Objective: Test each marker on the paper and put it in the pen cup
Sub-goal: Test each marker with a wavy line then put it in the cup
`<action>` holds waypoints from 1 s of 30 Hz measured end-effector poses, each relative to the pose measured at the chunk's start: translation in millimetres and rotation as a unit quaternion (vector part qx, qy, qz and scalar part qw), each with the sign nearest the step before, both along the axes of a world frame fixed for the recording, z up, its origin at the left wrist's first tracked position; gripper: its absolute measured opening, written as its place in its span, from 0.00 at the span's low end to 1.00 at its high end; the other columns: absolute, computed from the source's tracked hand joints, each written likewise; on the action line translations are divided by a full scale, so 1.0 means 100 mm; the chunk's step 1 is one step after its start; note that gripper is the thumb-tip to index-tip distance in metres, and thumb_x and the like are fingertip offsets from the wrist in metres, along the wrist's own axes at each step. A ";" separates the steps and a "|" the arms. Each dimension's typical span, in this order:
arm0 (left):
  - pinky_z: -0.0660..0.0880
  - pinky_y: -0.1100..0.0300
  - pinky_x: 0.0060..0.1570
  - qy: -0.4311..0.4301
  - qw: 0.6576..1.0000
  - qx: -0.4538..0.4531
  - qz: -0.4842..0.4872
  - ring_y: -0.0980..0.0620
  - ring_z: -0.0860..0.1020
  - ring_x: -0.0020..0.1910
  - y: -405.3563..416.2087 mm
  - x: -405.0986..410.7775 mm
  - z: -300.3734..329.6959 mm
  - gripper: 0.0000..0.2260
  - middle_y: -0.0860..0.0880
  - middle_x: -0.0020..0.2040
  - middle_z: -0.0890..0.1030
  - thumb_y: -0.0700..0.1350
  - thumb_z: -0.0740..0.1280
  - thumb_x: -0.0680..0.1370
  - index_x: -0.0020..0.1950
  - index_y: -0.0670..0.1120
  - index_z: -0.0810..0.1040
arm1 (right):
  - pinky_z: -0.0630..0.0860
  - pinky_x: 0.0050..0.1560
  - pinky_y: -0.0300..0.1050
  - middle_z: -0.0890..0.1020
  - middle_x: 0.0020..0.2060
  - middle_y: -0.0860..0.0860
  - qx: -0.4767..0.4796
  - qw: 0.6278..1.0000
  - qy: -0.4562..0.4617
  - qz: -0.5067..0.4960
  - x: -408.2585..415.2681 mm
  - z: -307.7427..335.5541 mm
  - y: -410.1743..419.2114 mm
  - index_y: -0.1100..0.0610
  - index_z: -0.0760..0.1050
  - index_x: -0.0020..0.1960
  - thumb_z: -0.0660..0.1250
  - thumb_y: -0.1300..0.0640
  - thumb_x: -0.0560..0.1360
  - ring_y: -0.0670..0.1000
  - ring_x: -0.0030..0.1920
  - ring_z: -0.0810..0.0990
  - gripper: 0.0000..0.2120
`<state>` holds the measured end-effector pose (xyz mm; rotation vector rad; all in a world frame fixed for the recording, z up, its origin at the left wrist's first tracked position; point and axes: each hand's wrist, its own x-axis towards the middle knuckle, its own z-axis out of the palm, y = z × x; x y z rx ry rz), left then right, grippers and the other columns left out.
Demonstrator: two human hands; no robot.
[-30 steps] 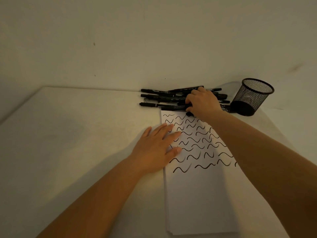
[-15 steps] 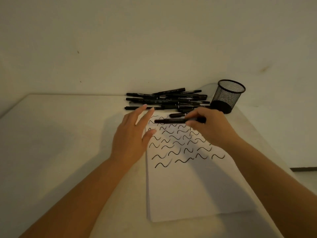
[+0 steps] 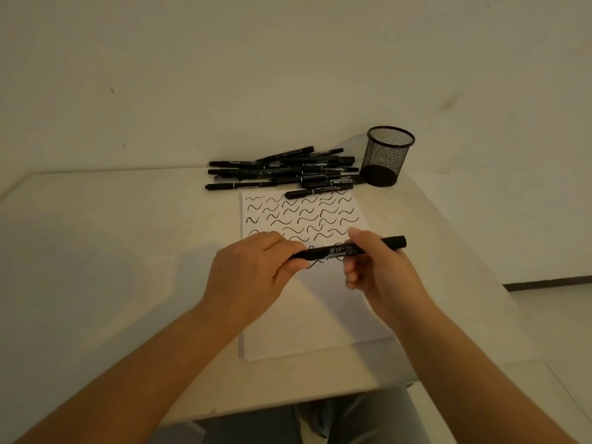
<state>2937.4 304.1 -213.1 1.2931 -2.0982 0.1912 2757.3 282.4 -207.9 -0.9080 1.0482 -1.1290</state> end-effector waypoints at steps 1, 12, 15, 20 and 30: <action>0.74 0.63 0.28 -0.016 1.000 -0.001 -0.001 0.52 0.78 0.33 0.03 -0.02 0.01 0.13 0.52 0.37 0.81 0.53 0.61 0.74 0.47 0.48 0.82 | 0.67 0.21 0.39 0.75 0.21 0.52 0.005 1.000 -0.003 0.020 0.03 -0.01 0.02 0.59 0.74 0.34 0.63 0.56 0.75 0.49 0.21 0.70 0.12; 0.74 0.61 0.35 0.035 0.968 0.248 -0.030 0.58 0.76 0.31 0.33 -0.01 0.01 0.15 0.58 0.30 0.76 0.56 0.53 0.78 0.42 0.55 0.78 | 0.57 0.18 0.32 0.70 0.15 0.54 0.029 0.999 -0.006 0.045 0.03 -0.04 0.11 0.57 0.72 0.20 0.57 0.63 0.72 0.50 0.14 0.64 0.22; 0.70 0.71 0.30 0.204 0.919 0.336 -0.007 0.60 0.73 0.25 0.25 0.38 -0.06 0.14 0.58 0.26 0.76 0.45 0.59 0.79 0.35 0.54 0.77 | 0.55 0.18 0.31 0.67 0.15 0.52 0.020 0.992 -0.057 -0.110 -0.40 0.01 -0.13 0.57 0.70 0.19 0.57 0.63 0.73 0.49 0.15 0.63 0.23; 0.74 0.67 0.34 0.337 0.892 0.299 0.025 0.60 0.76 0.28 -0.03 0.72 -0.24 0.14 0.57 0.28 0.79 0.41 0.56 0.80 0.38 0.49 0.77 | 0.65 0.20 0.37 0.76 0.22 0.49 -0.081 0.983 0.155 -0.062 -0.45 -0.15 -0.22 0.58 0.74 0.35 0.63 0.61 0.74 0.47 0.22 0.71 0.09; 0.67 0.77 0.38 0.208 0.941 0.268 -0.001 0.72 0.75 0.39 -0.32 0.61 -0.33 0.10 0.73 0.38 0.78 0.47 0.57 0.80 0.41 0.58 0.72 | 0.69 0.24 0.34 0.79 0.23 0.50 -0.137 0.971 0.173 0.088 0.65 -0.16 -0.08 0.56 0.75 0.36 0.67 0.59 0.72 0.45 0.23 0.75 0.06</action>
